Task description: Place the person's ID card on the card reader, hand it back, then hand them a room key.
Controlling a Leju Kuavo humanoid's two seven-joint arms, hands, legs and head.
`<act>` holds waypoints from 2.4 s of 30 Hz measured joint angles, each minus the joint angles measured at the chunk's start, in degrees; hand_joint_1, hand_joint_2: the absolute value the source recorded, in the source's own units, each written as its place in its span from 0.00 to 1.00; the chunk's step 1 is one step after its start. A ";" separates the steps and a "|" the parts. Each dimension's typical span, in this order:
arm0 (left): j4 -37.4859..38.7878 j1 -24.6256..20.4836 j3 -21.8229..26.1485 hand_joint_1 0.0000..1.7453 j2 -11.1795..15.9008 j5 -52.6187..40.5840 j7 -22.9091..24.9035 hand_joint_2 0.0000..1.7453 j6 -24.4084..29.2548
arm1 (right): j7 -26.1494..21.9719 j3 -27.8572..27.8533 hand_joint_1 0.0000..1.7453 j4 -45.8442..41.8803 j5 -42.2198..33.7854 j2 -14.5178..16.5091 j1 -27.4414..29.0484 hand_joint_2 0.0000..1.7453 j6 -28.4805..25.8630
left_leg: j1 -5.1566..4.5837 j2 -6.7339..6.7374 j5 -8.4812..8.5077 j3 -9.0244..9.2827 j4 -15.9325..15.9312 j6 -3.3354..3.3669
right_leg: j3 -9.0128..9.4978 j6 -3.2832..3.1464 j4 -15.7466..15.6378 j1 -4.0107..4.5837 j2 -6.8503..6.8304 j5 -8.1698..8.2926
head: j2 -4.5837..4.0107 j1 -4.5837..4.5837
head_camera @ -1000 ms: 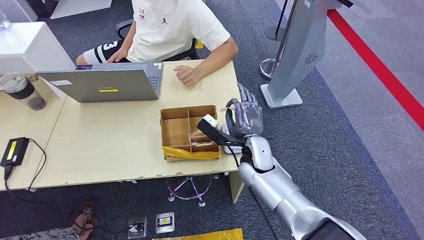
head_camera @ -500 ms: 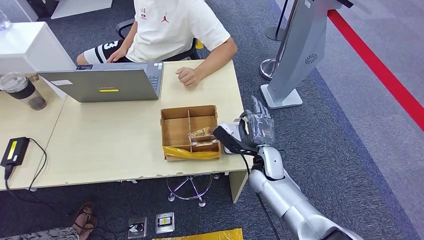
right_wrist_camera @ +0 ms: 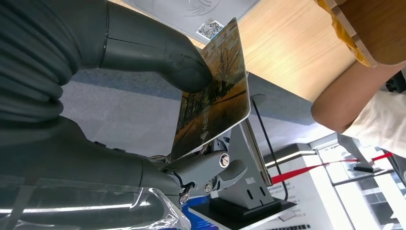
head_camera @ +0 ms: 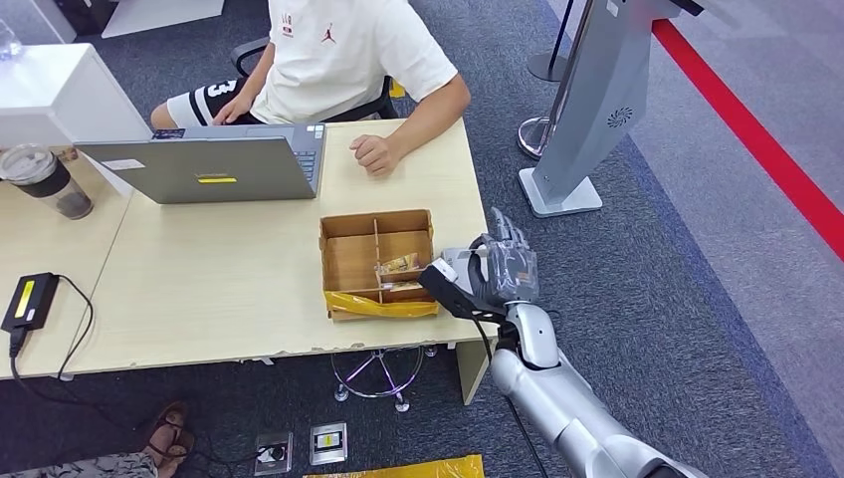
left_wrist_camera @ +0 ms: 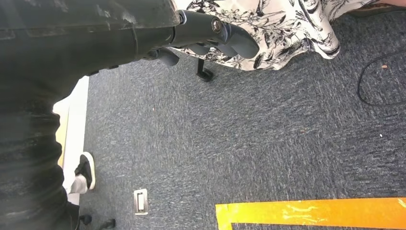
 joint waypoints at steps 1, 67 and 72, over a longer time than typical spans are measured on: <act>0.00 0.00 0.00 0.00 0.01 0.02 0.00 1.00 0.00 | -0.05 0.00 1.00 0.18 -0.01 0.11 0.00 1.00 0.03 | 0.00 0.00 0.00 0.00 0.00 0.00 | 0.00 0.00 0.00 0.00 0.00 0.00 | 0.00 -0.01; 0.00 0.05 -0.02 0.00 -0.51 2.67 2.31 1.00 2.82 | -2.76 -5.91 1.00 5.45 0.84 3.69 -1.40 1.00 -5.00 | 0.00 0.00 0.00 0.05 0.00 0.00 | 0.03 0.01 0.00 0.00 0.01 0.01 | 0.00 -0.01; 0.00 0.14 -0.07 0.00 -0.52 2.64 2.29 1.00 2.80 | -13.17 -12.20 1.00 -1.10 7.12 4.85 1.24 1.00 -5.11 | 0.00 -0.02 0.01 0.02 0.01 0.00 | 0.06 0.02 0.02 0.00 -0.03 0.02 | 0.00 0.00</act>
